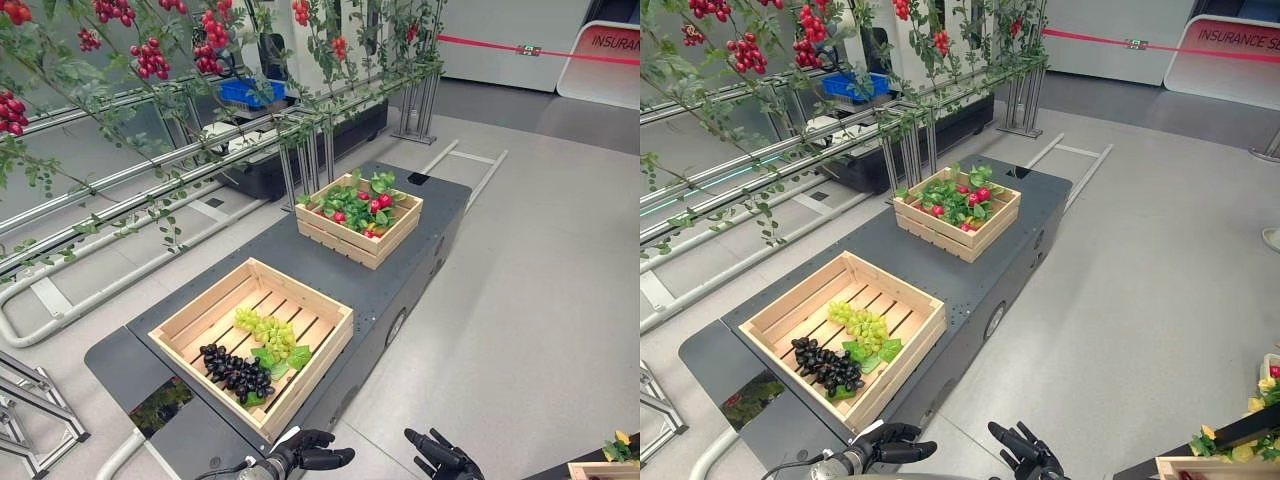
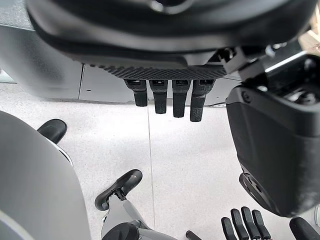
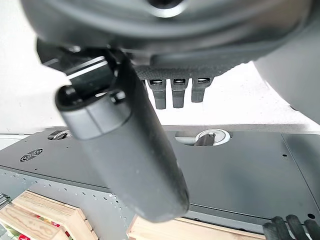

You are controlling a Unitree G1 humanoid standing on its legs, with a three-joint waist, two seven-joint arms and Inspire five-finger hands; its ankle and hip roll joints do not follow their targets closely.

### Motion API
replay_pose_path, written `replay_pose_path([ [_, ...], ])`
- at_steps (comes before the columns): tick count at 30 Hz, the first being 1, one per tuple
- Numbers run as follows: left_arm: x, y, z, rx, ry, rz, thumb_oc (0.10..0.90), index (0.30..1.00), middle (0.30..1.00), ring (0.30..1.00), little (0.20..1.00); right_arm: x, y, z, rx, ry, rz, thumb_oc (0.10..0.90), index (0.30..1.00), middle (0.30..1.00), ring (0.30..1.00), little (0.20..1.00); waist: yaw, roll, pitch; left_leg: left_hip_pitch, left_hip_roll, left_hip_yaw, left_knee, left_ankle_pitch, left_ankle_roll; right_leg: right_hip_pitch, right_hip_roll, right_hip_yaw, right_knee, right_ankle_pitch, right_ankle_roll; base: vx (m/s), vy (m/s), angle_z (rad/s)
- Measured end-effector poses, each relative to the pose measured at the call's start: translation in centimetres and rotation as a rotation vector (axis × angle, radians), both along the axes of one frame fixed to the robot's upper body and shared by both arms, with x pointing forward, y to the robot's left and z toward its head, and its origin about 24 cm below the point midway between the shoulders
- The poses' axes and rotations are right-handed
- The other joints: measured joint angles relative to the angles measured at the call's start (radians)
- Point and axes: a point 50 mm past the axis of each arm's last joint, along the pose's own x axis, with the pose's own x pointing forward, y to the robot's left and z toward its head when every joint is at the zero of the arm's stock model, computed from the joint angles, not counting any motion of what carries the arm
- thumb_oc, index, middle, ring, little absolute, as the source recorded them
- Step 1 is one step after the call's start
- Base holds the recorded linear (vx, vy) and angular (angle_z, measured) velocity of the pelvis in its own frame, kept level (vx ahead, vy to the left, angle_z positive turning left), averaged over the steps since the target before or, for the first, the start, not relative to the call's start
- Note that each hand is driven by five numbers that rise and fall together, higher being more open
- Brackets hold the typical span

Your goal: Pick up the fruits from the basket on one side to the basket on the other side

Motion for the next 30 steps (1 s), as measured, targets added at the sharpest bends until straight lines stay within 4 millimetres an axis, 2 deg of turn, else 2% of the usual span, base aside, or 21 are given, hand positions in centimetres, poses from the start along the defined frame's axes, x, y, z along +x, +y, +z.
replay_pose_path([
  [15,0.4,-0.3,0.3,0.005,-0.063,-0.074,0.8,0.9,0.9,0.9,0.9,0.2,0.0,0.0,-0.011,0.001,0.034,0.8,0.9,0.9,0.9,0.9,0.001,-0.002,0.012,0.003,0.0,-0.007,0.0,-0.001,0.001,0.008,-0.002,-0.014,0.0,-0.002,-0.001,0.0,-0.003,0.01],
  [20,1.1,-0.5,1.0,-0.032,-0.15,-0.067,0.8,0.9,0.9,0.9,0.9,0.7,-0.2,0.2,-0.029,-0.011,0.062,0.8,0.9,0.9,0.9,0.9,0.004,0.011,0.039,0.003,0.0,-0.028,0.0,0.0,0.002,0.017,-0.004,-0.025,0.0,-0.003,-0.002,-0.01,0.0,0.1],
  [25,4.2,-1.5,3.9,-0.144,-0.382,-0.085,0.8,0.9,0.9,0.9,0.9,1.4,-0.6,0.4,-0.08,-0.008,0.072,0.8,0.9,0.9,0.9,0.9,0.024,0.032,0.072,-0.01,-0.001,-0.059,0.0,0.005,-0.001,0.02,-0.008,-0.058,-0.001,-0.005,-0.006,-0.01,0.007,0.18],
  [30,7.4,-1.5,7.8,-0.295,-0.603,0.083,0.8,0.9,0.9,0.9,0.9,1.9,-0.6,0.7,-0.107,-0.025,0.097,0.8,0.9,0.9,0.9,0.9,0.03,0.06,0.087,-0.009,0.0,-0.088,0.0,0.01,-0.007,0.037,-0.01,-0.095,-0.001,-0.009,-0.001,0.04,0.021,0.16],
])
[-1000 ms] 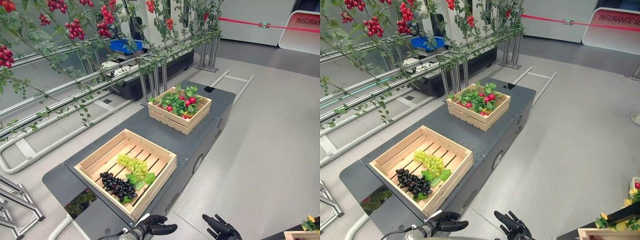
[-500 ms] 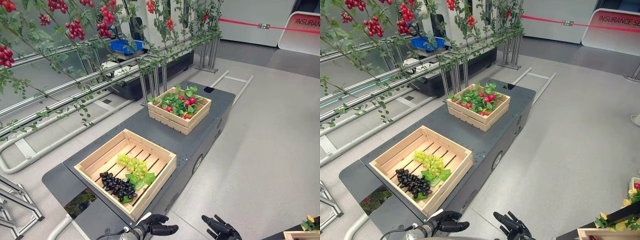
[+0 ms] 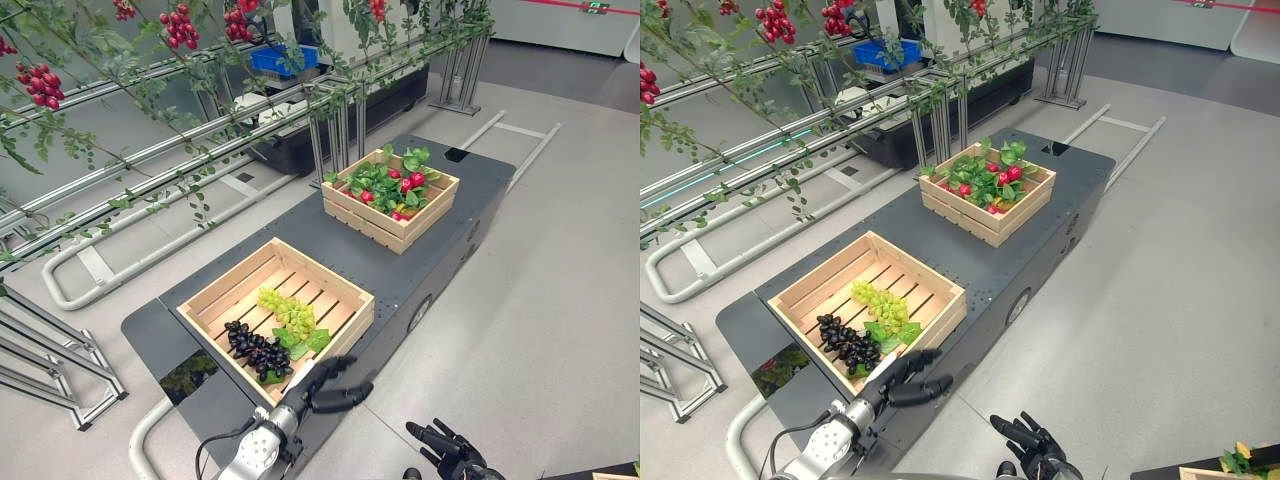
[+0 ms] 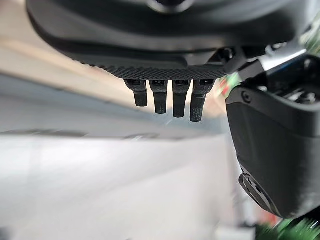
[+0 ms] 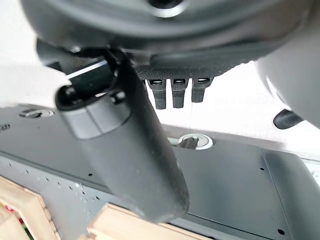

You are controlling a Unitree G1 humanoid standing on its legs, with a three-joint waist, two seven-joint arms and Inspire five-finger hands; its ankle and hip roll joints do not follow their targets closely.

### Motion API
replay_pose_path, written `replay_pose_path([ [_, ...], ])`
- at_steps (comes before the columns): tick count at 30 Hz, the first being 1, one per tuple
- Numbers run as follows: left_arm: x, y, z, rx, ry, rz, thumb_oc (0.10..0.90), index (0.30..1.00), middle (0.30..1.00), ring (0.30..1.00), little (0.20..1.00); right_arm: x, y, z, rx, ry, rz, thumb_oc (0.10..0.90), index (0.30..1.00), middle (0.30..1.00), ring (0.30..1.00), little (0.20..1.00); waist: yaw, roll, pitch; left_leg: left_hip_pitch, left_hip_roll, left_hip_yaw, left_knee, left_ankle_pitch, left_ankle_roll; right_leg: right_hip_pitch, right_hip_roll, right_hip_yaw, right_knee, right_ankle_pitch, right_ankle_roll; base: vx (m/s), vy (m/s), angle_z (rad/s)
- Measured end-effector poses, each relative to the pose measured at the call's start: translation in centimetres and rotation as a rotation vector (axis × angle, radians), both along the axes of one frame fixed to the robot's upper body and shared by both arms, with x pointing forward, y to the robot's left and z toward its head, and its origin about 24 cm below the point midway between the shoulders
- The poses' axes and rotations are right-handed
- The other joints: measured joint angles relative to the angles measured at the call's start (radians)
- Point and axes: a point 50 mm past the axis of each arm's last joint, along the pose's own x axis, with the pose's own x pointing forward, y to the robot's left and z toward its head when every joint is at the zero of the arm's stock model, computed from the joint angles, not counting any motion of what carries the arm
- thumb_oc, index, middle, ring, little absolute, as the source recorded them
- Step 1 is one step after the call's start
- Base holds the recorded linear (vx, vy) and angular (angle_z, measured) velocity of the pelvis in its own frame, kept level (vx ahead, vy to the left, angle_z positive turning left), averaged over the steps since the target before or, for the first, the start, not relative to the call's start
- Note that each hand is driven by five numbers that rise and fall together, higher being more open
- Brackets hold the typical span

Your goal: Pick up the fruits from the basket on one side to the basket on the other side

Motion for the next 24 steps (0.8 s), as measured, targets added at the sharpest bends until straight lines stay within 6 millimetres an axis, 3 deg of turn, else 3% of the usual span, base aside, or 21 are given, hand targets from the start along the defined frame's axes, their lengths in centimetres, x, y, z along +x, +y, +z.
replay_pose_path([
  [5,2.3,2.6,2.7,-0.012,-0.135,0.17,0.8,0.9,0.9,0.9,0.9,0.0,-0.1,0.2,-0.022,-0.012,0.044,0.8,0.9,0.9,0.9,0.9,0.002,0.009,0.004,-0.001,0.0,-0.025,0.0,0.0,-0.001,0.013,-0.001,-0.021,0.0,-0.009,0.001,0.06,0.042,0.16],
  [10,4.4,6.7,4.6,0.08,-0.208,0.346,0.8,0.9,0.9,0.9,0.9,-0.4,-0.9,0.2,-0.054,-0.002,0.074,0.8,0.9,0.9,0.9,0.9,0.015,0.023,0.012,-0.007,-0.001,-0.042,0.0,0.001,-0.001,0.016,-0.003,-0.036,0.0,-0.017,0.004,0.1,0.052,0.09],
  [13,4.9,7.4,5.0,0.181,-0.235,0.402,0.8,0.9,0.9,0.9,0.9,-0.7,-1.3,0.2,-0.067,0.01,0.083,0.8,0.9,0.9,0.9,0.9,0.027,0.024,0.014,-0.021,-0.002,-0.051,0.0,0.001,-0.002,0.006,-0.003,-0.038,0.0,-0.018,0.004,-0.02,0.075,0.09],
  [16,5.9,8.2,5.5,0.314,-0.279,0.455,0.8,0.9,0.9,0.9,0.9,0.1,-1.4,0.5,-0.085,-0.003,0.146,0.8,0.9,0.9,0.9,0.9,0.027,0.014,0.031,-0.072,-0.007,-0.053,0.007,0.017,0.0,-0.05,-0.006,-0.041,0.008,-0.006,0.002,-0.21,0.138,0.02],
  [18,8.1,8.7,7.1,0.421,-0.362,0.457,0.8,0.9,0.9,0.9,0.9,2.6,-1.7,1.3,-0.114,-0.057,0.211,0.8,0.9,0.9,0.9,0.9,0.027,0.011,0.089,-0.126,-0.012,-0.053,0.008,0.041,0.007,-0.124,-0.017,-0.037,0.049,-0.004,-0.001,-0.2,0.07,0.01],
  [19,9.8,8.6,8.6,0.448,-0.425,0.477,0.8,0.9,0.9,0.9,0.9,4.7,-1.7,2.1,-0.122,-0.118,0.213,0.8,0.9,0.9,0.9,0.9,0.023,0.0,0.15,-0.171,-0.019,-0.053,0.05,0.044,0.007,-0.161,-0.029,-0.035,0.084,-0.003,-0.002,-0.21,0.049,0.05],
  [20,10.5,8.6,9.3,0.455,-0.449,0.487,0.8,0.9,0.9,0.9,0.9,5.3,-1.6,2.4,-0.121,-0.136,0.215,0.8,0.9,0.9,0.9,0.9,0.024,-0.005,0.175,-0.184,-0.021,-0.052,0.07,0.041,0.011,-0.173,-0.033,-0.033,0.098,-0.005,-0.004,-0.21,0.069,0.11],
  [21,12.2,8.6,11.1,0.462,-0.51,0.513,0.8,0.9,0.9,0.9,0.9,7.3,-1.3,3.2,-0.106,-0.195,0.213,0.8,0.9,0.9,0.9,0.9,0.021,-0.022,0.237,-0.231,-0.03,-0.053,0.127,0.029,0.013,-0.212,-0.046,-0.033,0.147,-0.015,-0.009,-0.13,0.067,0.07],
  [24,14.8,8.7,14.4,0.536,-0.611,0.51,0.8,0.9,0.9,0.9,0.9,10.8,-0.5,5.0,-0.096,-0.299,0.267,0.8,0.9,0.9,0.9,0.9,0.01,-0.054,0.372,-0.285,-0.03,-0.05,0.237,-0.008,0.019,-0.271,-0.078,-0.032,0.293,-0.072,-0.02,-0.09,0.068,0.15],
])
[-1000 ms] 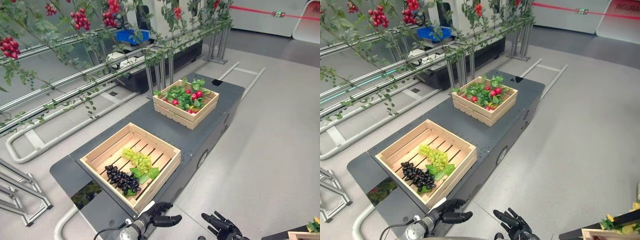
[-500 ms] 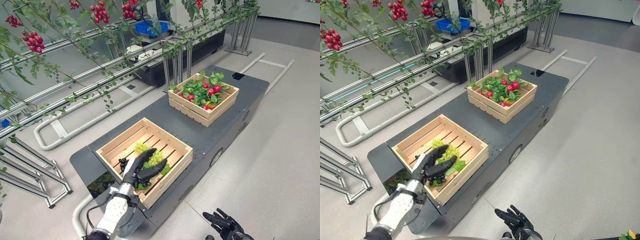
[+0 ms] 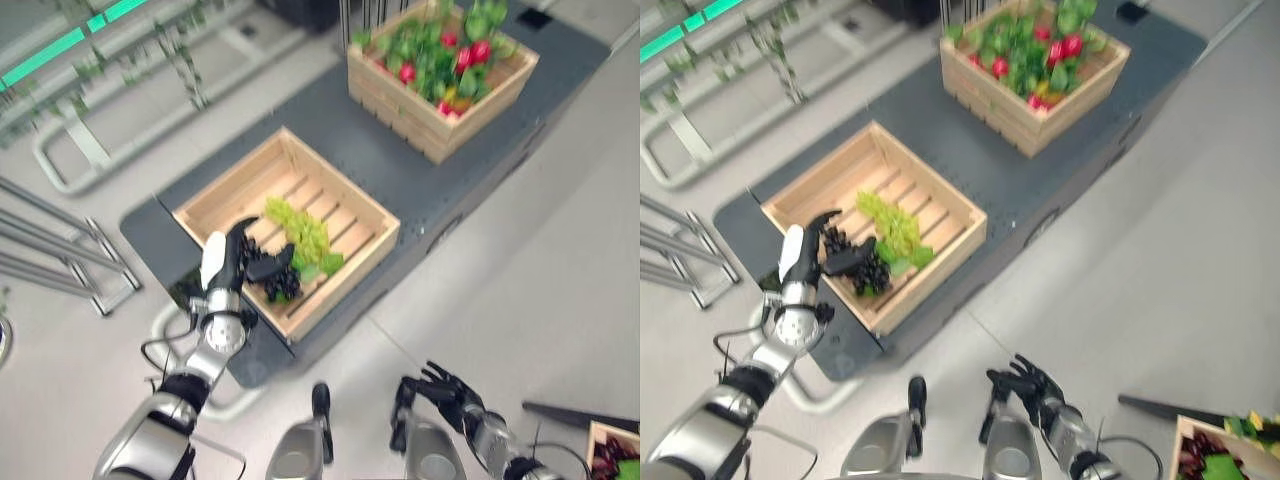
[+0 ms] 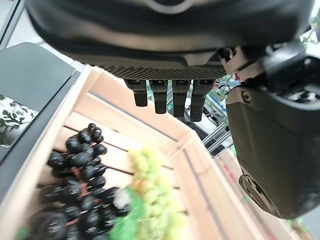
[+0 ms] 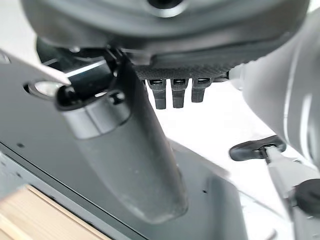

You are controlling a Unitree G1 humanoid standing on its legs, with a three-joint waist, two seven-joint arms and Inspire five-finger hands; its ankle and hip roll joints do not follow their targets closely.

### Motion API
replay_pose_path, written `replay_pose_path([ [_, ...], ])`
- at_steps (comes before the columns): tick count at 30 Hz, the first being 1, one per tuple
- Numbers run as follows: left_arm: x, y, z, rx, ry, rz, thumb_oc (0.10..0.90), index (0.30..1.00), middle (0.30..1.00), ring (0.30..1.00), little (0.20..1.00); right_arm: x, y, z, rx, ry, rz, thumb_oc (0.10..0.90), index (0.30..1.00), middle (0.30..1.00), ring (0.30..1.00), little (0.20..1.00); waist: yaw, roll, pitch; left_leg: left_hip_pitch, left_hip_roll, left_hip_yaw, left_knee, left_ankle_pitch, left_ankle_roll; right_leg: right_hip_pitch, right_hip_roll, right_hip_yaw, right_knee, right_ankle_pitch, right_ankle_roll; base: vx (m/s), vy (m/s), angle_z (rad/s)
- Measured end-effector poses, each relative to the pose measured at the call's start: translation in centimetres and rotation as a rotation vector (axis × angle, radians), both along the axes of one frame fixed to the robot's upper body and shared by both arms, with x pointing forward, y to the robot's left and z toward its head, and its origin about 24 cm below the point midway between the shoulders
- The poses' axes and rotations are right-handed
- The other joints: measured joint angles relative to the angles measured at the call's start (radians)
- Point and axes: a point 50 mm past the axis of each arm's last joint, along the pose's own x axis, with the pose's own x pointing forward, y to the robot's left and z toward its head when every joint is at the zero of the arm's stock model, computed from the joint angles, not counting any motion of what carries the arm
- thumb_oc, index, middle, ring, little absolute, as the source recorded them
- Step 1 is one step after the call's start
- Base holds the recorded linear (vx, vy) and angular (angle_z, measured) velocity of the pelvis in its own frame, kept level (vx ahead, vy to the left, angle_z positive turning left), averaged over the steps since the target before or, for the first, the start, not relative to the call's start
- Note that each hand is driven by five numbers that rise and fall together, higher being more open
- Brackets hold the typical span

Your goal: Pick up the fruits from the basket on one side to the basket on the other side

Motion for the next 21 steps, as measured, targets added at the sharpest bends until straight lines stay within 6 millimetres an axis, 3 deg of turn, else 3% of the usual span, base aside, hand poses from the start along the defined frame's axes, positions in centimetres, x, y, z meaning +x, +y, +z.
replay_pose_path([
  [2,0.5,0.3,0.9,0.049,-0.006,0.0,0.8,0.9,0.9,0.9,0.9,1.0,0.2,0.6,0.006,-0.029,0.008,0.8,0.9,0.9,0.9,0.9,-0.002,-0.011,0.022,-0.051,-0.001,0.001,0.064,-0.025,-0.001,-0.053,-0.013,0.008,0.072,-0.032,-0.005,-0.1,0.064,0.03],
  [5,1.5,1.9,3.2,0.183,0.01,0.013,0.8,0.9,0.9,0.9,0.9,3.2,0.2,2.2,0.027,-0.102,0.015,0.8,0.9,0.9,0.9,0.9,-0.017,-0.022,0.055,-0.213,0.013,0.001,0.259,-0.091,0.004,-0.199,-0.035,0.034,0.251,-0.095,-0.018,-0.09,0.057,0.06],
  [9,2.3,3.9,5.8,0.315,0.023,0.066,0.8,0.9,0.9,0.9,0.9,4.3,0.0,3.4,0.059,-0.177,0.004,0.8,0.9,0.9,0.9,0.9,-0.024,-0.035,0.065,-0.347,0.026,-0.008,0.425,-0.148,-0.005,-0.335,-0.052,0.054,0.42,-0.164,-0.037,-0.03,0.021,0.04],
  [15,3.2,4.6,8.6,0.634,0.059,0.076,0.8,0.9,0.9,0.9,0.9,5.2,-1.2,4.5,0.046,-0.216,-0.018,0.8,0.9,0.9,0.9,0.9,-0.032,-0.038,0.066,-0.486,0.062,-0.01,0.517,-0.154,-0.013,-0.465,-0.044,0.056,0.516,-0.196,-0.066,-0.03,0.019,0.1],
  [21,4.1,4.0,10.6,0.865,0.053,0.071,0.8,0.9,0.9,0.9,0.9,5.3,-2.2,4.8,0.027,-0.219,-0.036,0.8,0.9,0.9,0.9,0.9,-0.039,-0.039,0.066,-0.556,0.067,-0.023,0.557,-0.158,-0.019,-0.528,-0.047,0.05,0.558,-0.204,-0.07,-0.01,0.02,0.03],
])
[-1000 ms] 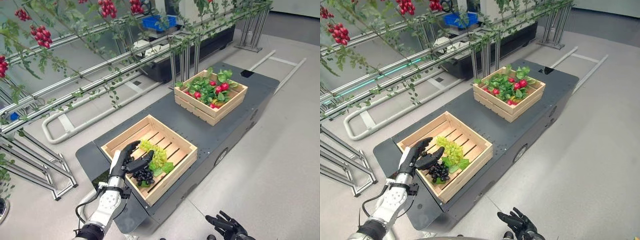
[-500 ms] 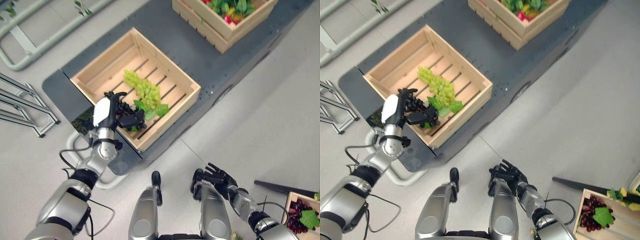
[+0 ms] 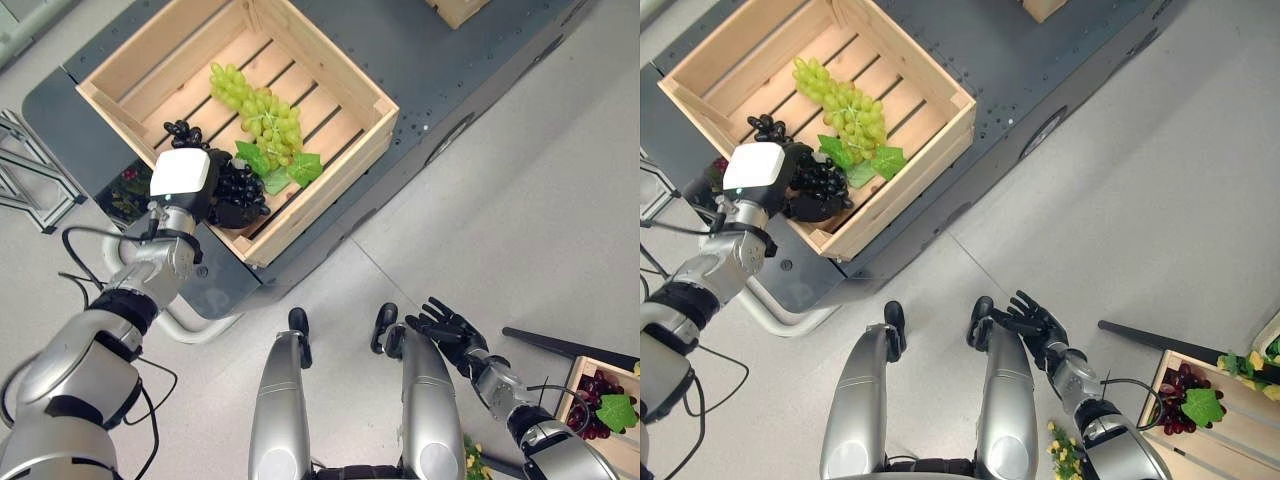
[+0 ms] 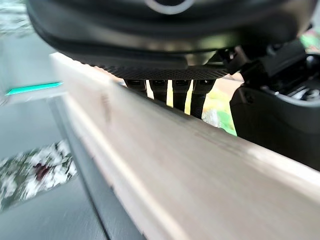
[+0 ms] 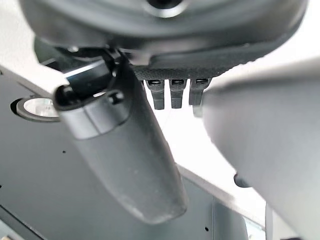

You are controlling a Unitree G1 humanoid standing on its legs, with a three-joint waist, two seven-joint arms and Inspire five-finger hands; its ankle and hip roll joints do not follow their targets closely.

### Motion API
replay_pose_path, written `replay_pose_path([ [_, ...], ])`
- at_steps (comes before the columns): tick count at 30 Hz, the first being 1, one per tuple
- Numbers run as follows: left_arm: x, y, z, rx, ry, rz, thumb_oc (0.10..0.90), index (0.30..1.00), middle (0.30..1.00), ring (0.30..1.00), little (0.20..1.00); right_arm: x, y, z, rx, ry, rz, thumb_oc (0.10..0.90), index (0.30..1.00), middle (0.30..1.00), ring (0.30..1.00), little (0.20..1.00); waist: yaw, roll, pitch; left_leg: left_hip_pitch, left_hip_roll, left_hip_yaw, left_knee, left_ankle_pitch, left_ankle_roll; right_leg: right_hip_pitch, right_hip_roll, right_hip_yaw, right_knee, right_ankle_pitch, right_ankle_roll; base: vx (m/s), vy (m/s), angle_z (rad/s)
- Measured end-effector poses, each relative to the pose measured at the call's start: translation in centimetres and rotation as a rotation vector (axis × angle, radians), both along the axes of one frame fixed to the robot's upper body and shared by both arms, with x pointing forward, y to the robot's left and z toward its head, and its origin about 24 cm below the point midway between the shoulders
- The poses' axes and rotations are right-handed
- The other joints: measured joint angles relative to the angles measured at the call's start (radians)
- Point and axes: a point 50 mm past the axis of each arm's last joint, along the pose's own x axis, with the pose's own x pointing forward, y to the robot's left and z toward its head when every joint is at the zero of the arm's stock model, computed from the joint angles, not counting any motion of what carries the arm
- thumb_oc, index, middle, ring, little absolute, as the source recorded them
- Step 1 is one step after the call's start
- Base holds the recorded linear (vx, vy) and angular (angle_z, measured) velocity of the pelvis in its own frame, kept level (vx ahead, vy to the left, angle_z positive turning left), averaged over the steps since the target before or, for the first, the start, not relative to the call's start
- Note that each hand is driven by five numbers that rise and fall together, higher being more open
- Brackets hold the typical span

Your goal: Pick up the fruits from the basket on one side to the basket on the other side

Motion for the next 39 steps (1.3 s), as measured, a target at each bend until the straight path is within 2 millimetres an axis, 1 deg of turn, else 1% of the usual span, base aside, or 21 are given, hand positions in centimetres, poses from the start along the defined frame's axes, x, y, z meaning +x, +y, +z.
replay_pose_path([
  [2,0.1,-0.2,0.4,0.03,-0.006,-0.003,0.8,0.9,0.9,0.9,0.9,0.1,-0.1,0.1,0.018,-0.002,-0.02,0.8,0.9,0.9,0.9,0.9,-0.001,0.0,0.0,-0.004,0.0,0.0,0.001,0.0,0.0,-0.004,0.0,0.0,0.002,-0.001,-0.001,0.0,0.0,0.0],
  [3,0.1,-0.3,0.7,0.071,0.0,-0.007,0.8,0.9,0.9,0.9,0.9,0.1,-0.2,0.1,0.016,-0.001,-0.022,0.8,0.9,0.9,0.9,0.9,-0.002,0.0,0.0,-0.007,0.001,-0.001,0.001,0.0,0.0,-0.007,0.0,-0.001,0.003,-0.001,-0.002,-0.02,0.017,0.03],
  [4,0.2,-0.4,1.2,0.155,0.019,-0.017,0.8,0.9,0.9,0.9,0.9,0.2,-0.2,0.1,0.015,-0.003,-0.022,0.8,0.9,0.9,0.9,0.9,-0.001,0.0,0.0,-0.015,0.001,-0.004,0.003,0.0,0.0,-0.011,0.0,-0.004,0.004,-0.002,-0.002,-0.02,0.018,0.04],
  [6,0.2,-0.6,2.0,0.238,0.025,-0.036,0.8,0.9,0.9,0.9,0.9,0.2,-0.3,0.2,0.016,-0.005,-0.024,0.8,0.9,0.9,0.9,0.9,0.0,-0.001,-0.001,-0.025,0.0,-0.004,0.007,0.0,0.0,-0.023,-0.001,-0.004,0.008,-0.002,-0.003,-0.01,0.008,0.02],
  [8,0.3,-1.2,3.3,0.368,0.053,-0.062,0.8,0.9,0.9,0.9,0.9,0.3,-0.4,0.3,0.019,-0.008,-0.029,0.8,0.9,0.9,0.9,0.9,-0.001,-0.005,0.0,-0.038,-0.001,-0.004,0.011,0.0,0.0,-0.034,-0.004,-0.004,0.013,-0.003,-0.002,0.0,0.0,0.0],
  [12,0.5,-2.1,4.7,0.497,0.098,-0.084,0.8,0.9,0.9,0.9,0.9,0.4,-0.4,0.4,0.031,-0.014,-0.038,0.8,0.9,0.9,0.9,0.9,0.001,-0.005,0.0,-0.047,-0.001,-0.005,0.013,0.0,0.0,-0.043,-0.006,-0.004,0.014,-0.004,-0.001,0.0,0.0,0.0],
  [13,0.5,-2.4,5.3,0.546,0.116,-0.081,0.8,0.9,0.9,0.9,0.9,0.5,-0.5,0.5,0.038,-0.018,-0.043,0.8,0.9,0.9,0.9,0.9,0.0,-0.005,0.0,-0.055,-0.001,-0.005,0.017,0.0,-0.001,-0.05,-0.006,-0.005,0.016,-0.004,-0.001,0.0,0.0,0.0],
  [16,0.7,-3.0,6.0,0.624,0.168,-0.072,0.8,0.9,0.9,0.9,0.9,0.5,-0.5,0.5,0.039,-0.019,-0.042,0.8,0.9,0.9,0.9,0.9,0.0,-0.005,0.0,-0.059,-0.001,-0.006,0.017,0.0,-0.001,-0.051,-0.006,-0.008,0.014,-0.004,-0.001,0.0,0.0,0.0],
  [20,0.9,-3.4,6.5,0.645,0.229,-0.05,0.8,0.9,0.9,0.9,0.9,0.5,-0.5,0.5,0.047,-0.025,-0.027,0.8,0.9,0.9,0.9,0.9,0.0,-0.005,0.0,-0.067,0.0,-0.01,0.018,0.0,-0.001,-0.053,-0.006,-0.015,0.011,-0.004,-0.001,0.0,-0.003,0.03],
  [29,1.1,-3.8,8.4,0.561,0.316,0.032,0.8,0.9,0.9,0.9,0.9,0.5,-0.5,0.6,0.049,-0.029,-0.022,0.8,0.9,0.9,0.9,0.9,0.001,-0.005,0.0,-0.09,0.002,-0.019,0.018,0.0,-0.001,-0.06,-0.006,-0.031,-0.001,-0.001,-0.004,0.0,0.001,0.03],
  [35,1.1,-4.0,9.7,0.552,0.366,0.084,0.8,0.9,0.9,0.9,0.9,0.5,-0.5,0.6,0.051,-0.032,-0.019,0.8,0.9,0.9,0.9,0.9,0.0,-0.006,-0.001,-0.099,0.001,-0.029,0.017,0.0,-0.002,-0.06,-0.007,-0.044,-0.004,-0.001,-0.005,0.0,0.002,0.03],
  [39,1.1,-4.2,9.8,0.577,0.366,0.092,0.8,0.9,0.9,0.9,0.9,0.5,-0.5,0.6,0.052,-0.033,-0.019,0.8,0.9,0.9,0.9,0.9,0.0,-0.006,-0.001,-0.104,0.002,-0.034,0.016,0.001,-0.003,-0.061,-0.006,-0.049,-0.007,-0.002,-0.005,0.0,0.0,0.0],
])
